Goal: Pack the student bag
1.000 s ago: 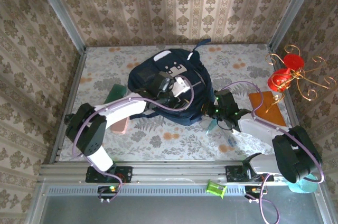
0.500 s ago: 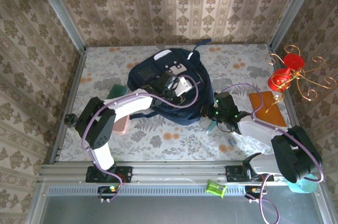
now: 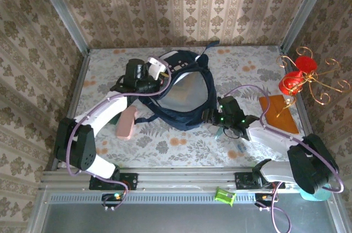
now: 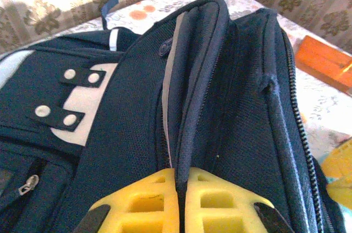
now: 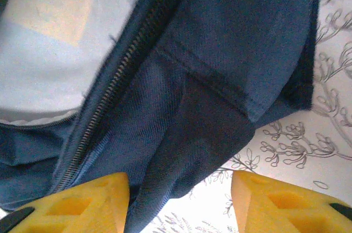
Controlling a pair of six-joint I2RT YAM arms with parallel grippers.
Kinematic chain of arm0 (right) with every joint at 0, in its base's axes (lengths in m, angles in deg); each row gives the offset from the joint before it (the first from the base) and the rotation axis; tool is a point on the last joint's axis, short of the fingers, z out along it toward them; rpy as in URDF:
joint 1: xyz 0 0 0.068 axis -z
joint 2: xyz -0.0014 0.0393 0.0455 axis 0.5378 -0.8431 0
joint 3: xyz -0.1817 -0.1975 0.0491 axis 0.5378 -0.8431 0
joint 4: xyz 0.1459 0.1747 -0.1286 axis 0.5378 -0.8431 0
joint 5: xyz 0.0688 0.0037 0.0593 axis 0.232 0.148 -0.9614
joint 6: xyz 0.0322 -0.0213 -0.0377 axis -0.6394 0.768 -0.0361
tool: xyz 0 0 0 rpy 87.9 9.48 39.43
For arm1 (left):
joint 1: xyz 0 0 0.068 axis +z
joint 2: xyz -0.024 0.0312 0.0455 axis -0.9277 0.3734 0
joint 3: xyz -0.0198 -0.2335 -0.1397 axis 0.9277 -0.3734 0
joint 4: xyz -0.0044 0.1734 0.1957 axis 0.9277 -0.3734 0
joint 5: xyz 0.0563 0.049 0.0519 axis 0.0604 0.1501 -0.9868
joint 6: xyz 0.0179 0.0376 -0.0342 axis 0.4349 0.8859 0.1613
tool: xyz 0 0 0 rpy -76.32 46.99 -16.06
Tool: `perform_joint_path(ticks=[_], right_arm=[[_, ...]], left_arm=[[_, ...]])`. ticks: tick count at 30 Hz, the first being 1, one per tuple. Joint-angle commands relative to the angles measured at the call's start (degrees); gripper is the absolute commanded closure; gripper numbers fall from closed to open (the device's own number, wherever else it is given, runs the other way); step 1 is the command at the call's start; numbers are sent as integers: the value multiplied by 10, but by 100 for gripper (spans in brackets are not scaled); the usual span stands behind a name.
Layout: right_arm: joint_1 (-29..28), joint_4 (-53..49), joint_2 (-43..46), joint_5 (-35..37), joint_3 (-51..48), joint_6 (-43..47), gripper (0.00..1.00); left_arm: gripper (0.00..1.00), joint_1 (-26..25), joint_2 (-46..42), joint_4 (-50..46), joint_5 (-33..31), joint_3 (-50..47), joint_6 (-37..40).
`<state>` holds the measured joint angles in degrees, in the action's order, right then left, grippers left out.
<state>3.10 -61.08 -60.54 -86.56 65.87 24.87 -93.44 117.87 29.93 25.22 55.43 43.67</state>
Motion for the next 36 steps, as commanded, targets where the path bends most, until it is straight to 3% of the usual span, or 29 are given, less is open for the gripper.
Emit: perform_joint_path(ticks=[1, 5, 6, 11, 15, 17, 21, 28, 33, 36], right_arm=[[-11, -65, 32, 67, 27, 46, 41], [-37, -74, 45, 97, 43, 63, 38], [-43, -69, 44, 101, 45, 64, 37], [-51, -51, 18, 106, 58, 68, 36], [-52, -47, -5, 100, 75, 78, 36], [-52, -39, -11, 101, 81, 87, 35], [-53, -23, -24, 98, 100, 131, 33], [-69, -37, -81, 76, 187, 259, 25], [-74, -16, -122, 41, 221, 286, 23], [-75, -30, -149, 31, 254, 311, 18]], left_arm=[[100, 26, 6, 48, 71, 4, -21], [100, 31, 27, 31, 45, 6, -17], [96, 31, 33, 23, 38, 3, -18], [53, 31, 0, 11, -59, -59, -68], [35, 33, -110, -36, -222, -154, -129], [21, 39, -165, -95, -293, -199, -155], [17, 56, -250, -194, -355, -263, -184], [4, 107, -386, -236, -290, -327, -290], [1, 138, -346, -300, -341, -312, -290], [0, 142, -301, -289, -328, -306, -288]])
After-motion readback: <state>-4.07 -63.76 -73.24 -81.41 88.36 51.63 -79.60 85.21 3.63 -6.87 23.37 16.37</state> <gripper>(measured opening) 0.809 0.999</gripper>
